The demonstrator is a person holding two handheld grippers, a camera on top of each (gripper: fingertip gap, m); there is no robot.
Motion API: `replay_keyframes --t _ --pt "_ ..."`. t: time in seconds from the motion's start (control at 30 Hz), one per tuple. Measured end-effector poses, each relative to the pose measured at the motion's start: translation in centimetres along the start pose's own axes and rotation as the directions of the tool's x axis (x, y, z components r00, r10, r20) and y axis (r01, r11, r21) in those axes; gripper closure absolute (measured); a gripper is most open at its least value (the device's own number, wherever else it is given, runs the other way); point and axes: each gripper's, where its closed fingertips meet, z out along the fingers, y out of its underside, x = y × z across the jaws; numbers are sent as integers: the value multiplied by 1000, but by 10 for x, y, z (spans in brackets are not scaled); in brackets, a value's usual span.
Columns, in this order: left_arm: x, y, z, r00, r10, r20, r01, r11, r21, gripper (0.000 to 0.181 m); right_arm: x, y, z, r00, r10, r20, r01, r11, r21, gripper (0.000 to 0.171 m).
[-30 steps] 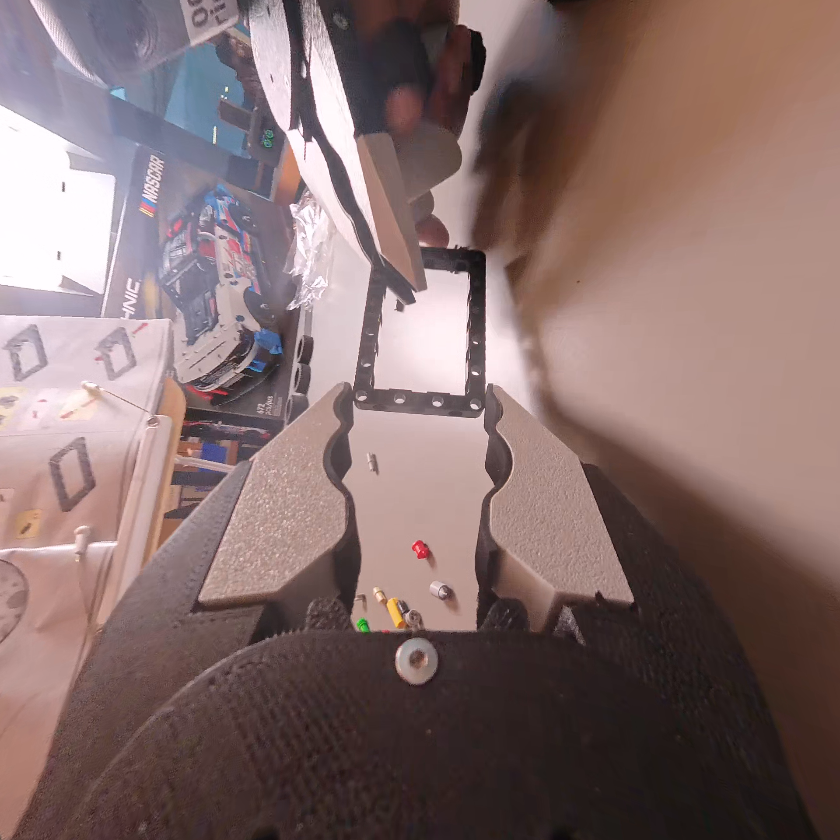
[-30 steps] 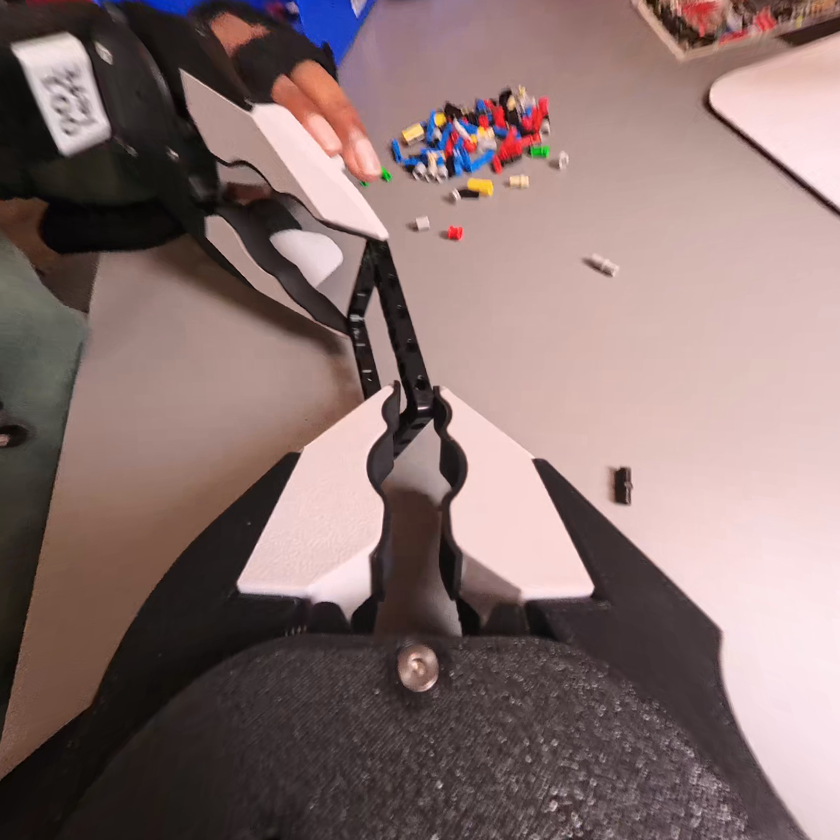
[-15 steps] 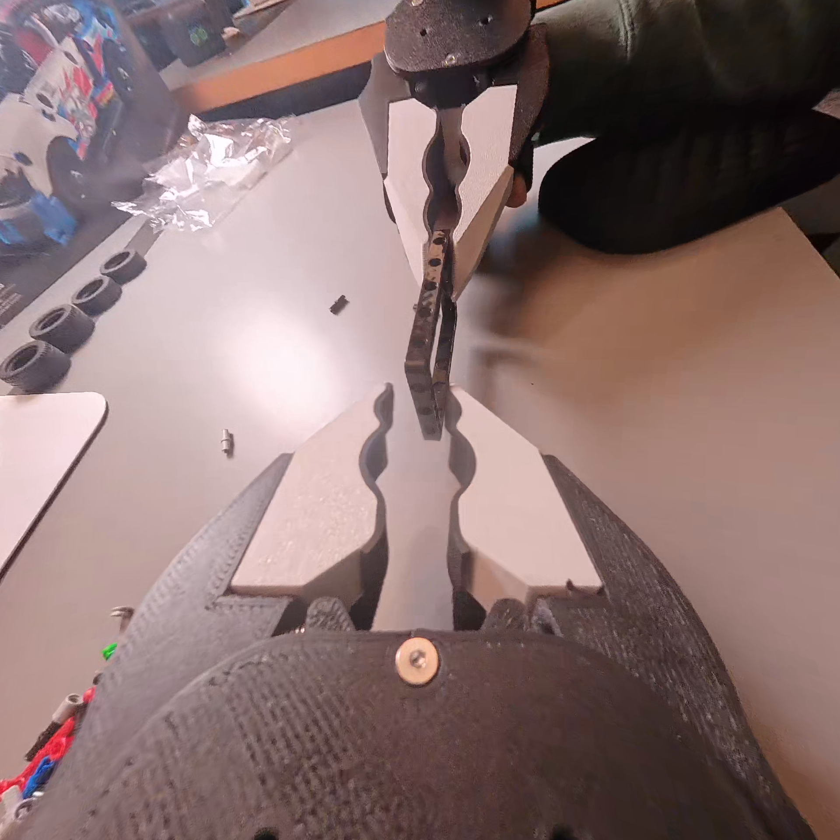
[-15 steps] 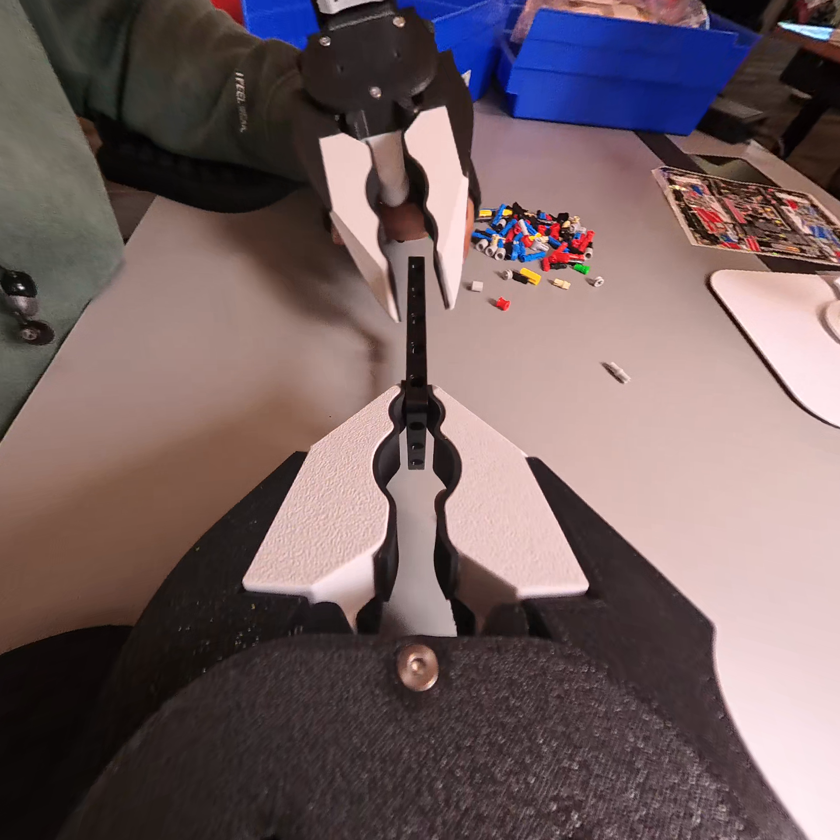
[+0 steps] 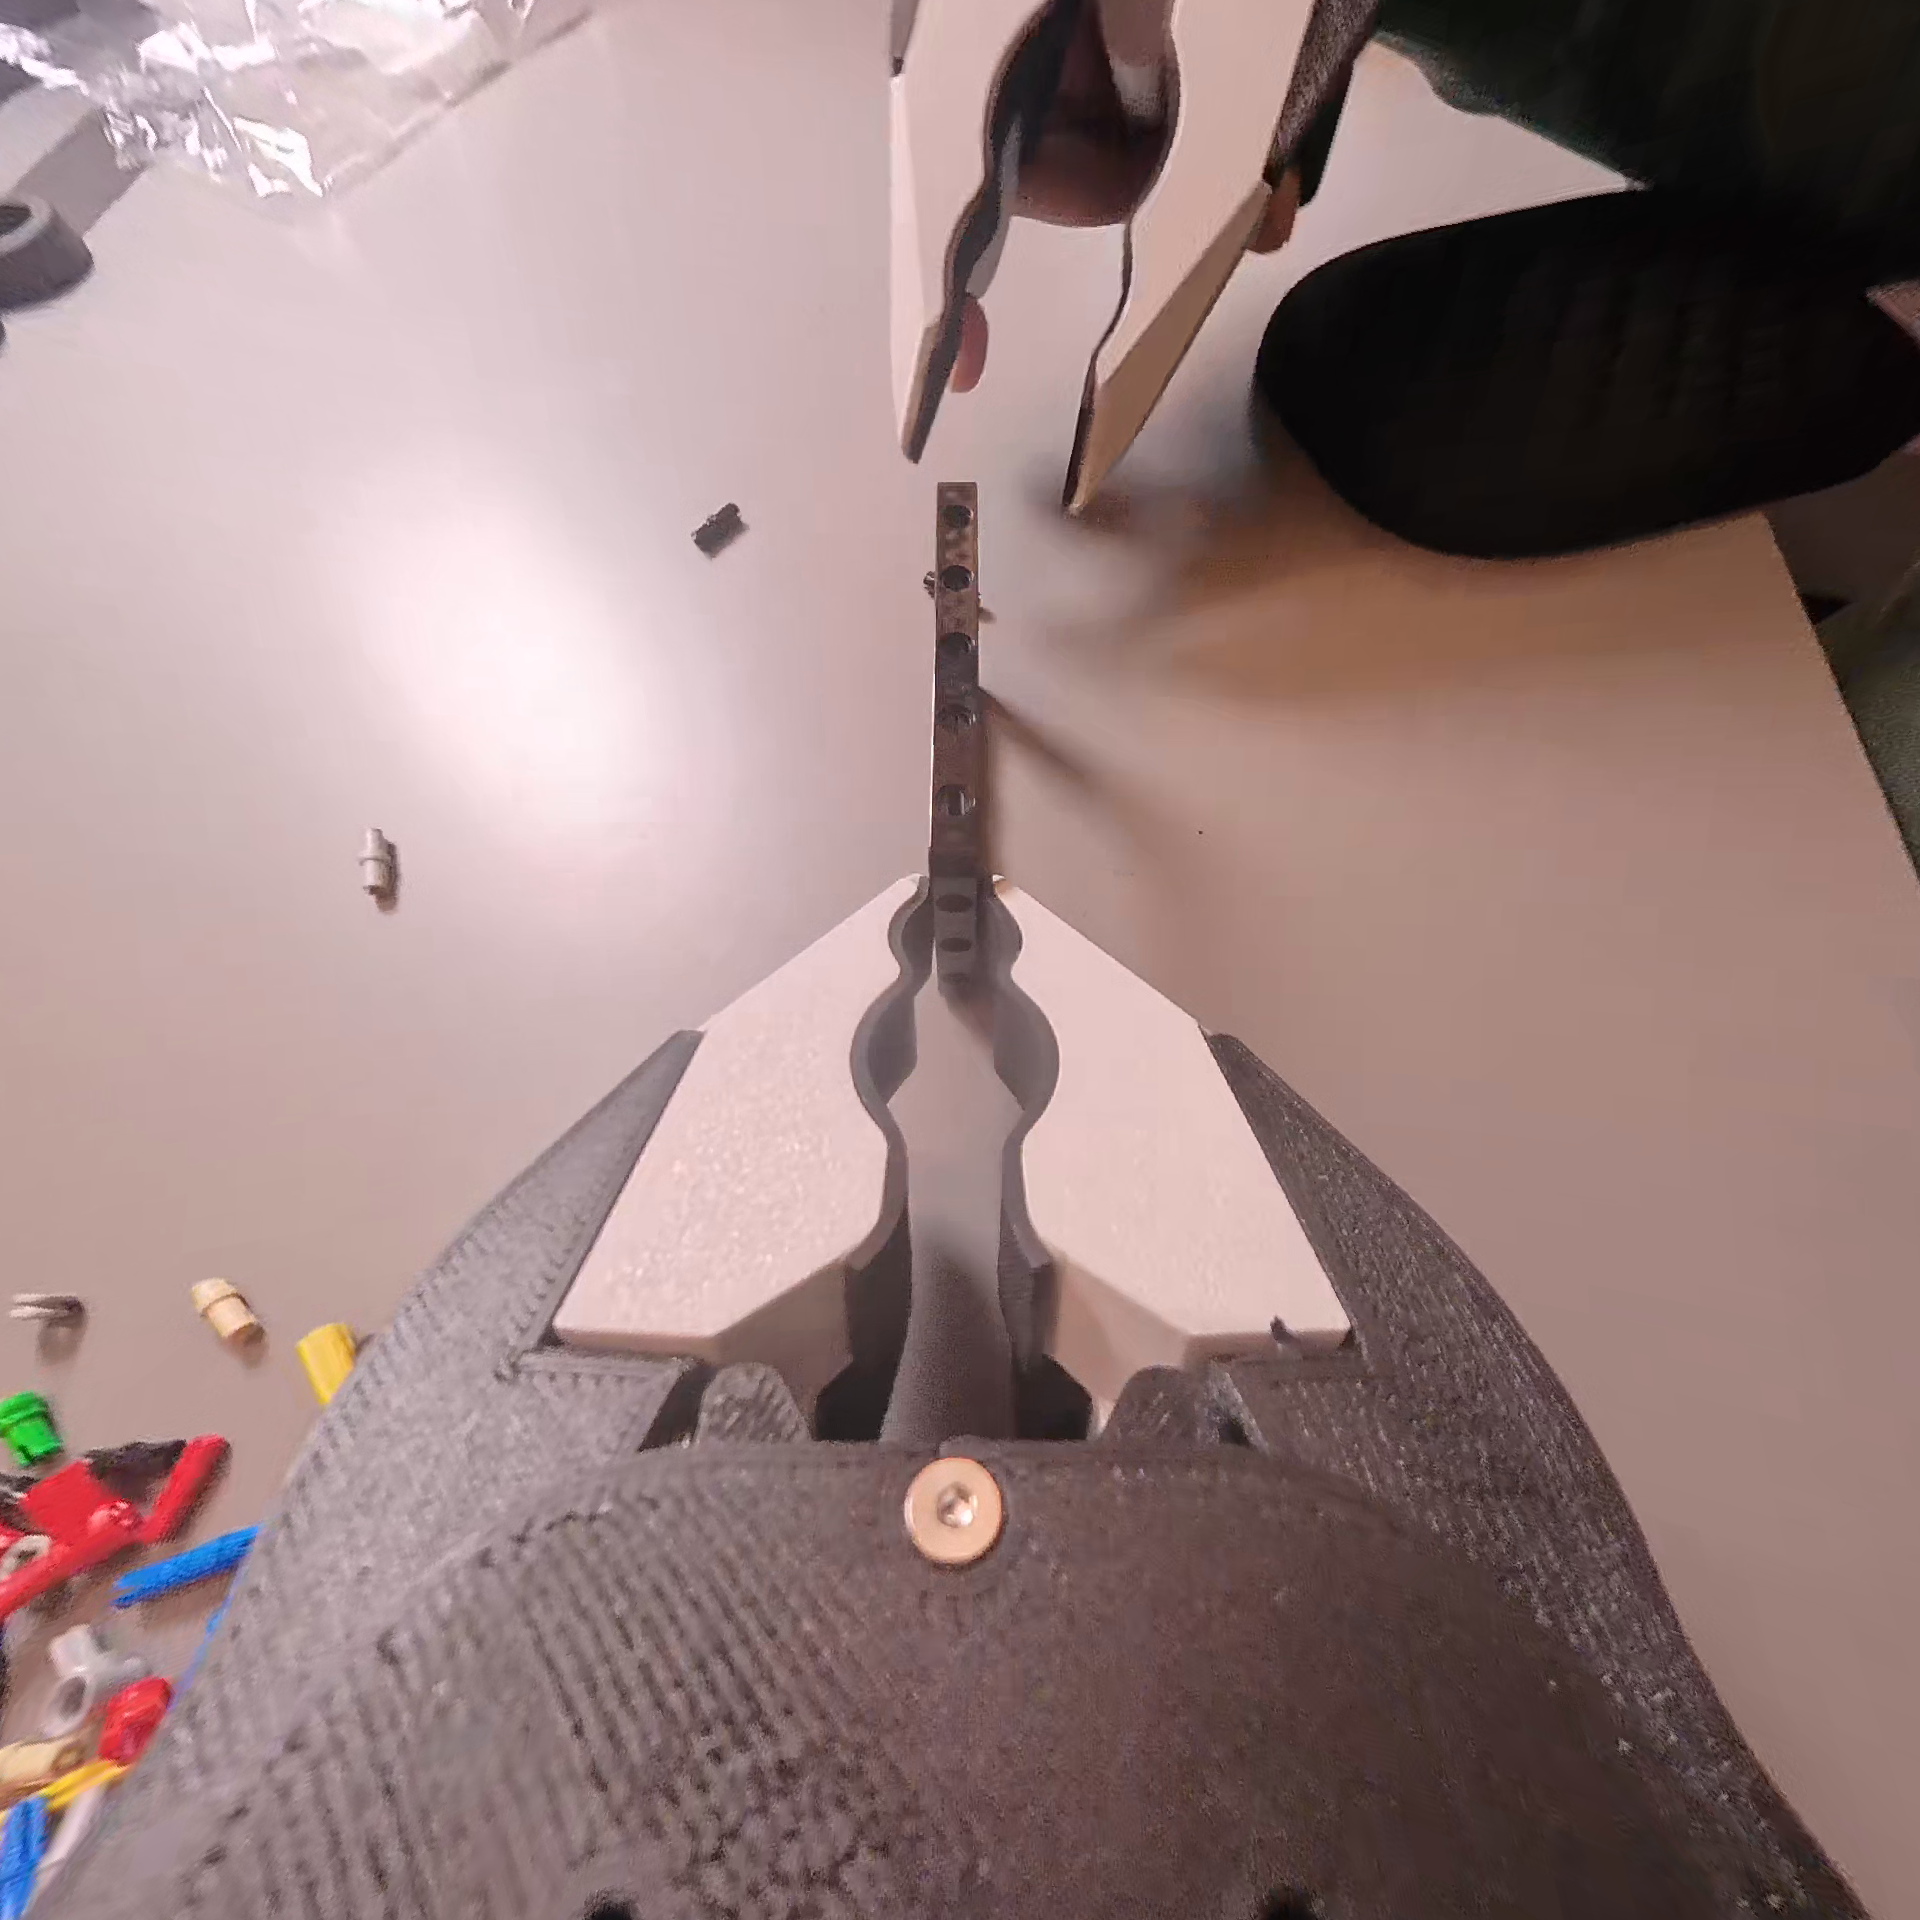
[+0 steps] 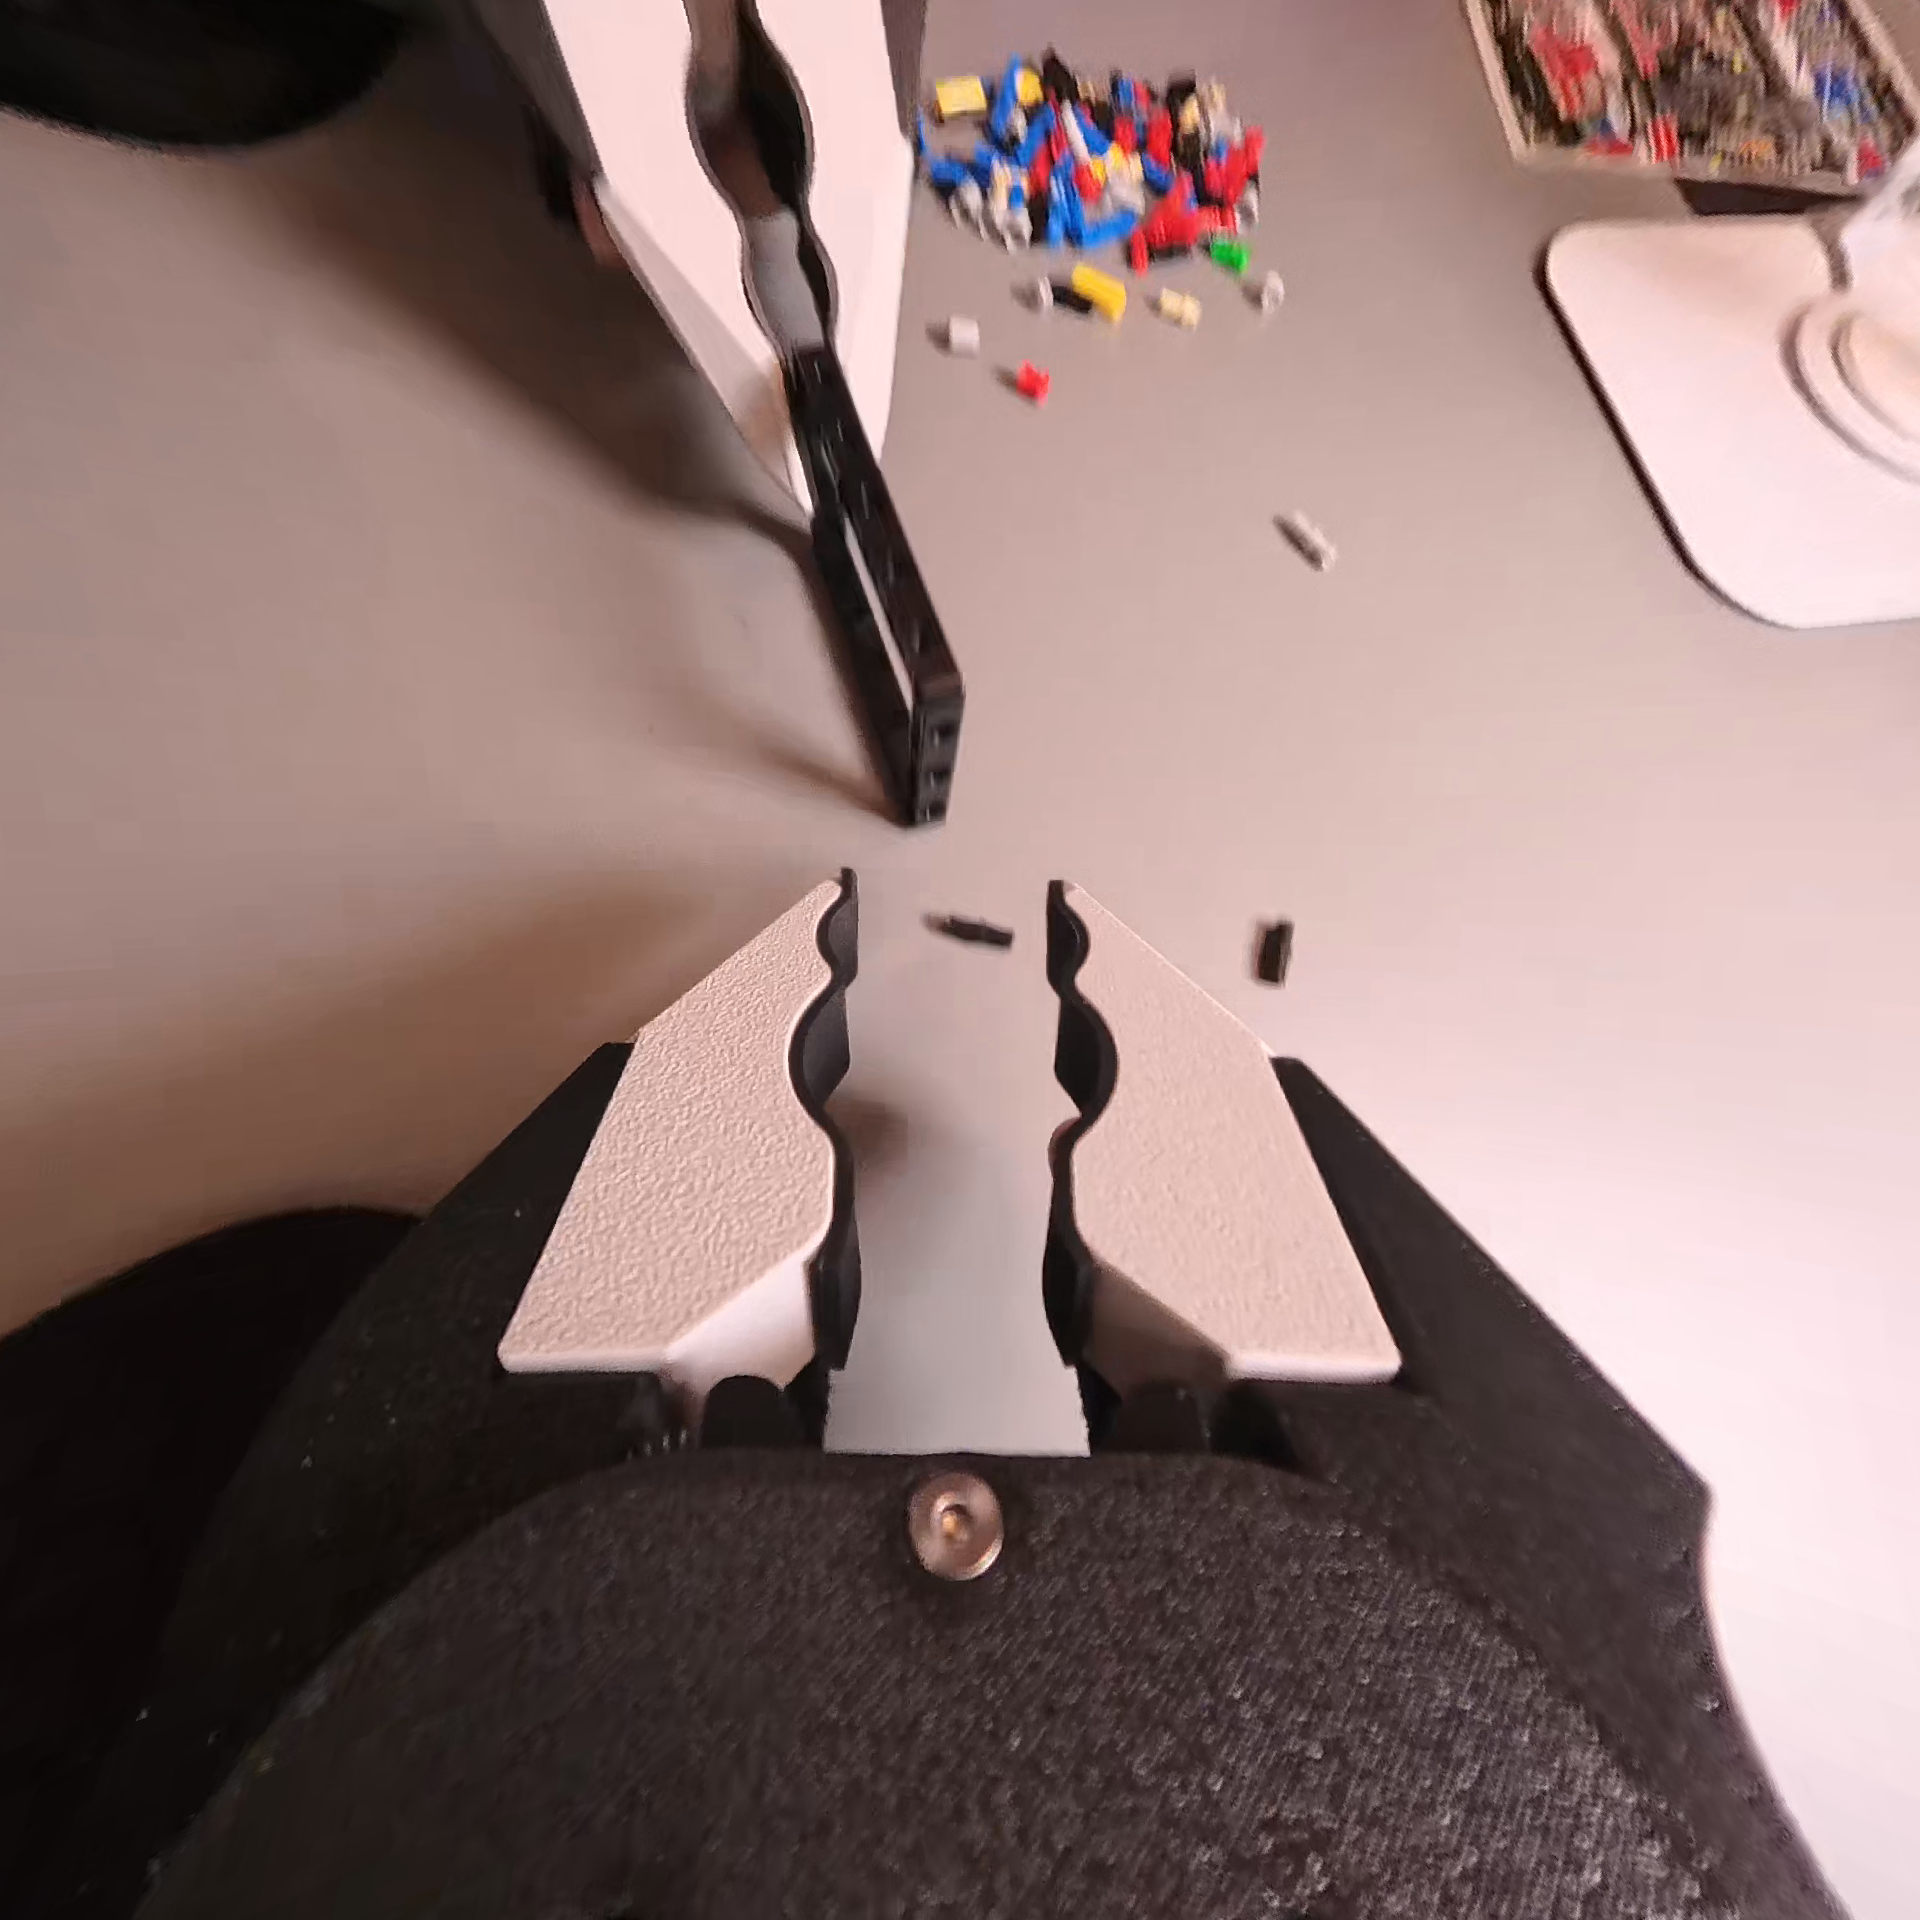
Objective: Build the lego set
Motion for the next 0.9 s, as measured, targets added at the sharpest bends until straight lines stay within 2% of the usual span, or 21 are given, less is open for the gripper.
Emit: replay_keyframes --t 0.03,0.2,0.43,0.63,0.9 --pt "-1 0 0 1000 -30 -8 30 1000 -2 176 2 7 -1 1000 3 -14 -4 1000 -27 137" --pt "-2 -1 1 994 -98 -41 98 995 -7 176 7 25 4 999 -34 5 34 993 -113 138" --pt "-1 -1 -1 996 -84 -33 84 996 -2 169 6 31 15 974 -109 201 150 968 -203 143" --pt "0 -2 -3 995 -85 -46 85 996 8 171 4 26 22 946 -138 293 205 956 -211 152" --pt "2 1 -2 997 -68 -47 68 998 -5 174 -2 27 20 949 -132 285 193 961 -197 169"
